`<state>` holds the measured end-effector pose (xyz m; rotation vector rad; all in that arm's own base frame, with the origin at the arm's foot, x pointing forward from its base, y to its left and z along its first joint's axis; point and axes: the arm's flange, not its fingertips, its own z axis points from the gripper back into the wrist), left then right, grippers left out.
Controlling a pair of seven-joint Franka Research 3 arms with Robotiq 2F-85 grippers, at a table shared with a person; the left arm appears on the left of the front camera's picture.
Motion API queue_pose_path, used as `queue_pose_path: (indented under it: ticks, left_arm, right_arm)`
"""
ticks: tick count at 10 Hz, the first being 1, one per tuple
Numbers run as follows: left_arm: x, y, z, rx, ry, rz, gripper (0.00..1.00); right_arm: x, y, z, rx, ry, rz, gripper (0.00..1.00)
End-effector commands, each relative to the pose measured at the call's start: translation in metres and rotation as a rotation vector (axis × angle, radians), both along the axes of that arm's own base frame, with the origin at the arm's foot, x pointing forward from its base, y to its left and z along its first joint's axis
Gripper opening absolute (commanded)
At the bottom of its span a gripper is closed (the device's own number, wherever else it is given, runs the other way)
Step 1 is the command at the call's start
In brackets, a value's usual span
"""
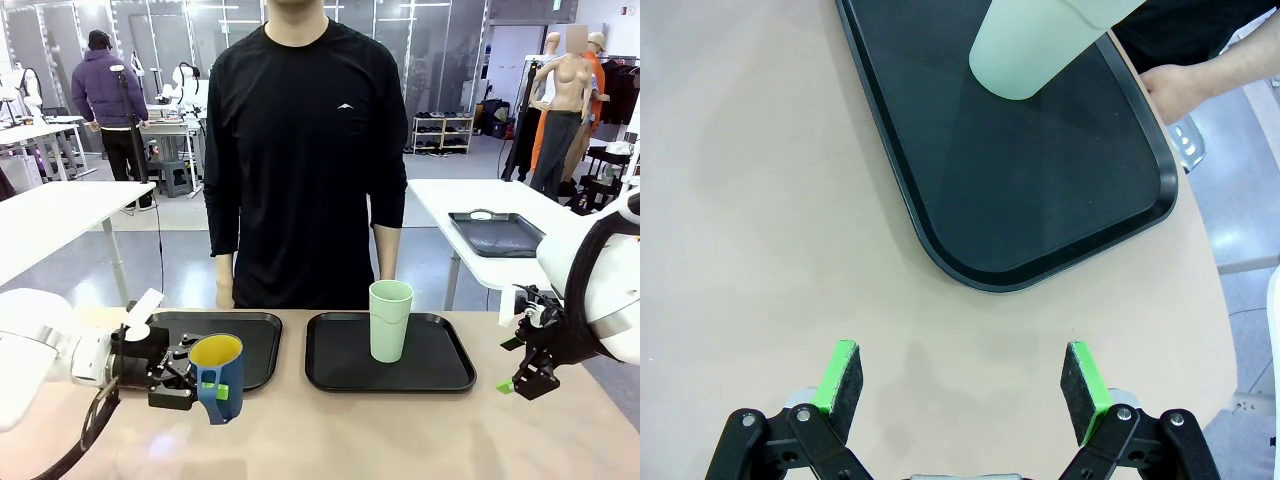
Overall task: Sort and store the cups by type.
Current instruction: Pick up the Handle plastic cup and place it into the empty Flat Tray.
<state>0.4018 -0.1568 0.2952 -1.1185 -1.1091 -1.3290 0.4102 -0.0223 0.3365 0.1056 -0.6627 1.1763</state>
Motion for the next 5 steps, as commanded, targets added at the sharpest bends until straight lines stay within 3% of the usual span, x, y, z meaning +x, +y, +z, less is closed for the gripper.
queue_pose_path:
  ticks: [1,5]
  left_arm:
    - [-0.0073,0.002,0.0034,-0.003,-0.015,-0.041,0.25]
    - [0.0,0.0,0.0,0.0,0.0,0.0,0.25]
  right_arm:
    - [0.0003,-0.0009,0.0002,0.005,-0.004,-0.006,1.0]
    - [0.0003,-0.0009,0.0002,0.005,-0.004,-0.006,1.0]
